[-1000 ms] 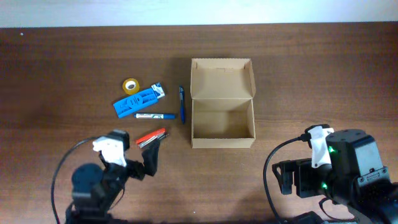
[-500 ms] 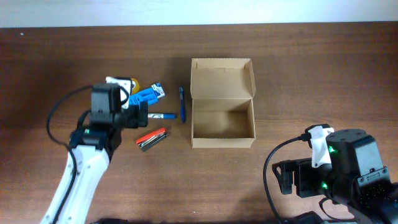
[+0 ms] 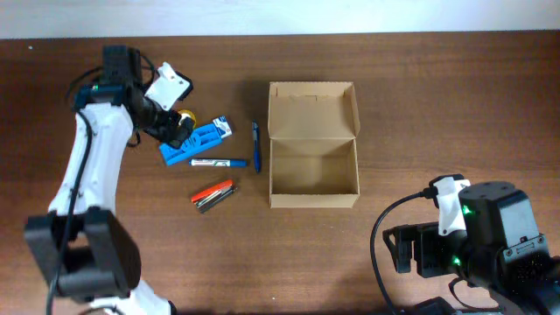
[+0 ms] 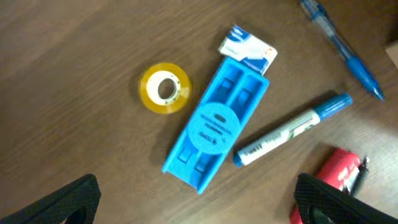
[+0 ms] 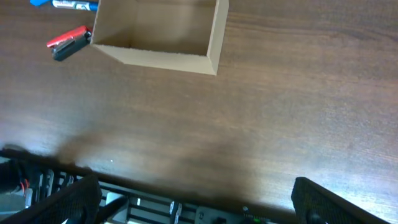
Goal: Pack container
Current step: 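Reach the left gripper to the blue staple holder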
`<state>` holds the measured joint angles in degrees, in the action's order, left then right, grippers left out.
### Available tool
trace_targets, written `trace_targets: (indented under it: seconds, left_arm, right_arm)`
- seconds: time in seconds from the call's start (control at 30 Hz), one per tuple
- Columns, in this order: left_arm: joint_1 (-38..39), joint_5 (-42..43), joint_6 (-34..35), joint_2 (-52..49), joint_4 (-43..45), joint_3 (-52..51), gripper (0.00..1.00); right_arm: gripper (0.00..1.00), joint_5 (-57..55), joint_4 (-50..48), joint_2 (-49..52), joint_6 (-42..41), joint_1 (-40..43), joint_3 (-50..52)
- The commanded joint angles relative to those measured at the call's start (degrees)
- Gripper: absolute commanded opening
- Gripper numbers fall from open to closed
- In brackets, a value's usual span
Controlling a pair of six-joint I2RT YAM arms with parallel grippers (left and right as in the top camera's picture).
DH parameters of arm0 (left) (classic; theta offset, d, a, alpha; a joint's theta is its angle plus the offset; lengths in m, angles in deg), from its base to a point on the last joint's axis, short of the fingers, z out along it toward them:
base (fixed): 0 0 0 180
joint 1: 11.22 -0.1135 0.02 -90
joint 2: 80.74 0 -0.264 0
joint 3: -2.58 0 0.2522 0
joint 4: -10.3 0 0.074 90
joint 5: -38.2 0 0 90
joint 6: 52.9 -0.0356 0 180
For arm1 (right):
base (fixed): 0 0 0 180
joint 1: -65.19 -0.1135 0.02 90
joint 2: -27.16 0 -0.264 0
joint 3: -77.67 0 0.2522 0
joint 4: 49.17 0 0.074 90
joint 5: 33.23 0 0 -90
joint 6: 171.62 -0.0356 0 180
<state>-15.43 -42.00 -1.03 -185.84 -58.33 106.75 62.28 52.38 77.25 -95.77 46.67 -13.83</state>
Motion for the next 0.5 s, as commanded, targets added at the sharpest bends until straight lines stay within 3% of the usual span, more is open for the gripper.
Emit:
trace_targets:
  seconds: [0.0, 0.13, 0.47]
  left_arm:
    - [-0.09, 2.91, -6.43, -6.29, -4.02, 5.77, 0.99]
    - [-0.09, 2.89, -7.02, -13.90, -6.10, 9.40, 1.00]
    - [0.20, 8.85, -6.97, -14.91, -3.76, 9.38, 1.00]
  right_arm:
    - [0.99, 0.28, -0.13, -0.22, 0.24, -0.33, -0.59]
    - [0.99, 0.28, -0.13, -0.22, 0.24, -0.33, -0.59]
    - [0.99, 0.28, -0.13, -0.22, 0.24, -0.33, -0.59]
